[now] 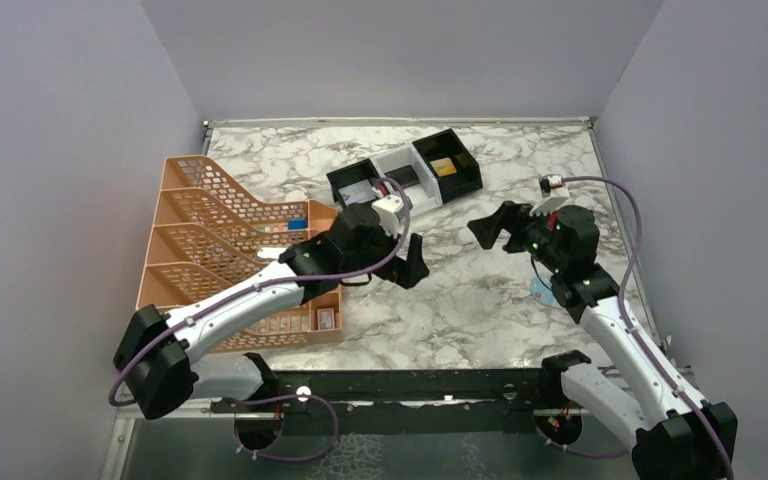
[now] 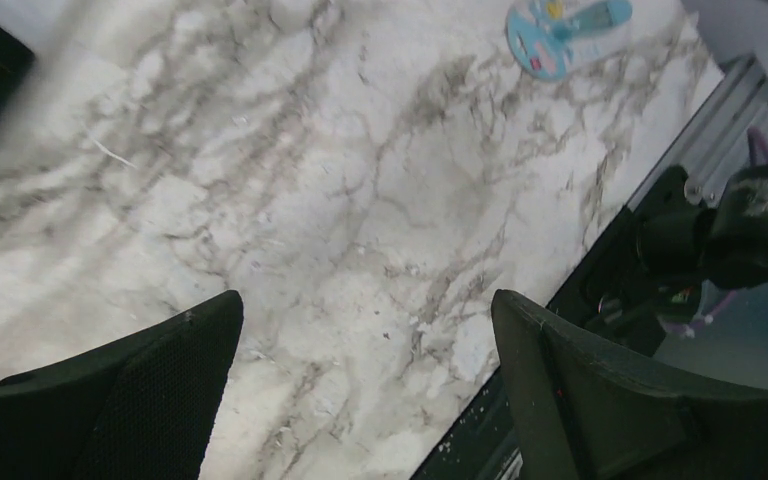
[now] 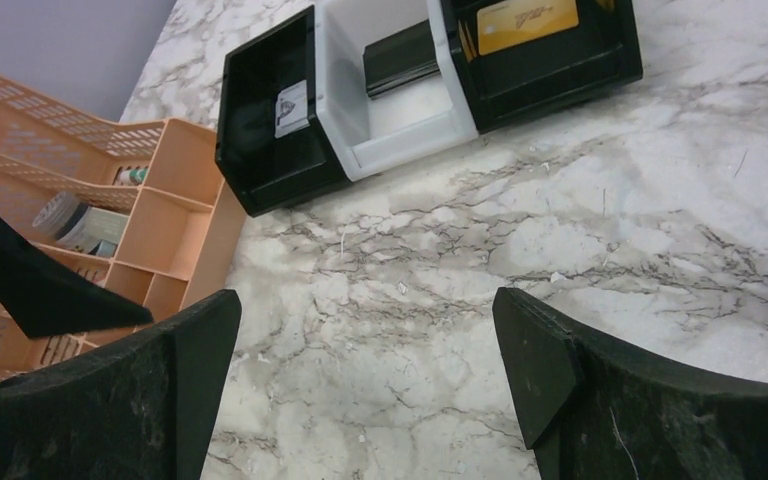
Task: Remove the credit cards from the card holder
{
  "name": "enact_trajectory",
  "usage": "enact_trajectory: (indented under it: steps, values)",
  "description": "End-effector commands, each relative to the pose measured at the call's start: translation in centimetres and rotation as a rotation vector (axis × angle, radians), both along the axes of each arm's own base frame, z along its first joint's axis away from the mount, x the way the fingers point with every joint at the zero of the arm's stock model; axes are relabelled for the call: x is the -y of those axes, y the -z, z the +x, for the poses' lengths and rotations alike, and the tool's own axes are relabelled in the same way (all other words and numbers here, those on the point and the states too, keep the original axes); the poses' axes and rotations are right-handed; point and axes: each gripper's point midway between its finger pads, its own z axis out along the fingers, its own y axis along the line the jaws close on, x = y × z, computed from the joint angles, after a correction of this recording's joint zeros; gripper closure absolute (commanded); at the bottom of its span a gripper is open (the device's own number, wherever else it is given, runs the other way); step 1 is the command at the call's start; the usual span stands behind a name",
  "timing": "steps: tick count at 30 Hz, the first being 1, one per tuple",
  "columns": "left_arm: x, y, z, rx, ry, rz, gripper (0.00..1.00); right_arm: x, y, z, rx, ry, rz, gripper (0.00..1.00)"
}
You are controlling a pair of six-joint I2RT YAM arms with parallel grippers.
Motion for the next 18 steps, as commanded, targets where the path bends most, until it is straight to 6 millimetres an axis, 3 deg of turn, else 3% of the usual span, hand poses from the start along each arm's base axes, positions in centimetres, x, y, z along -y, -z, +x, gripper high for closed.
enact_trajectory:
  steps: [1,6,12,18]
  values:
    - [1.1,5.1,-2.8,-0.110,-0.004,0.103,0.03,-0.9,1.1,0.3,-0.086,-0.028,0.042,0.00]
    - [-1.4,10.4,-2.4,-0.190,-0.188,0.250,0.02,-1.8,2.6,0.2,-0.151,-0.086,0.044,0.00]
    - [-5.4,14.7,-1.6,-0.279,-0.373,0.411,0.01,-1.7,4.4,0.1,-0.252,-0.066,0.044,0.00]
    - [-10.0,16.5,-0.7,-0.355,-0.516,0.431,0.01,0.3,6.1,0.4,-0.315,0.050,-0.028,0.00]
